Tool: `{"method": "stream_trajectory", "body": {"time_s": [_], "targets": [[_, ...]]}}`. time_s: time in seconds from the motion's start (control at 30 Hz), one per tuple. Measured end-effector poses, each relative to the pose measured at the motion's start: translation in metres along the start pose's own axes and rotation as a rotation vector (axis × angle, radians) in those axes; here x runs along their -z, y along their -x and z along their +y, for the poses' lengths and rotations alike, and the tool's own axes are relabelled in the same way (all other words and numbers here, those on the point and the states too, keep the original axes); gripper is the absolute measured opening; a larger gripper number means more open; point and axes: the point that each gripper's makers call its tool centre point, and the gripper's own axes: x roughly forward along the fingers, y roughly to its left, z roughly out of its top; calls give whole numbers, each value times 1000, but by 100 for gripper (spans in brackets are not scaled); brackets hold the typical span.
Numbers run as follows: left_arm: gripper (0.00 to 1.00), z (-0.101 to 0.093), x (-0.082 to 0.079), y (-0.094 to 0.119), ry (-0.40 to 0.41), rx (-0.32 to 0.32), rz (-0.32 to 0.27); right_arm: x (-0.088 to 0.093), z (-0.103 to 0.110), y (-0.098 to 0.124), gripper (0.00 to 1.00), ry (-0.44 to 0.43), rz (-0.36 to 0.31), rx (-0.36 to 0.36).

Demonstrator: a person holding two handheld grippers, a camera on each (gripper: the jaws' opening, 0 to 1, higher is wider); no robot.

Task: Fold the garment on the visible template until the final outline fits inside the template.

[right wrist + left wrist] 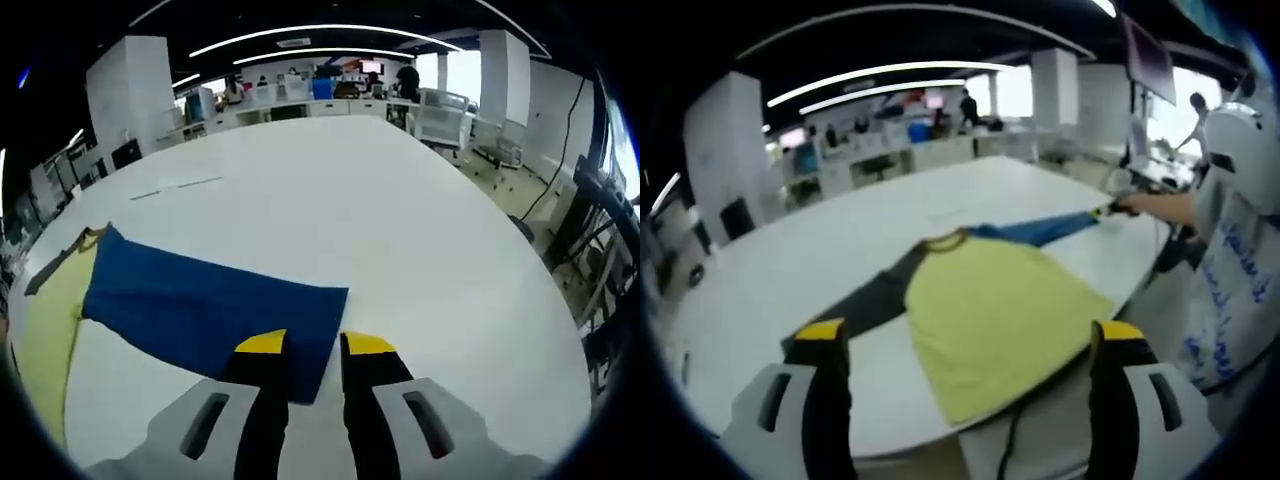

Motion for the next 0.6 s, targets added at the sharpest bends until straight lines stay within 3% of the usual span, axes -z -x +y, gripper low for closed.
{"method": "stream_trajectory", "body": {"time_s": [0.6], "targets": [[94,3,-2,0,11,3,0,6,2,-4,14,19,23,9]]}}
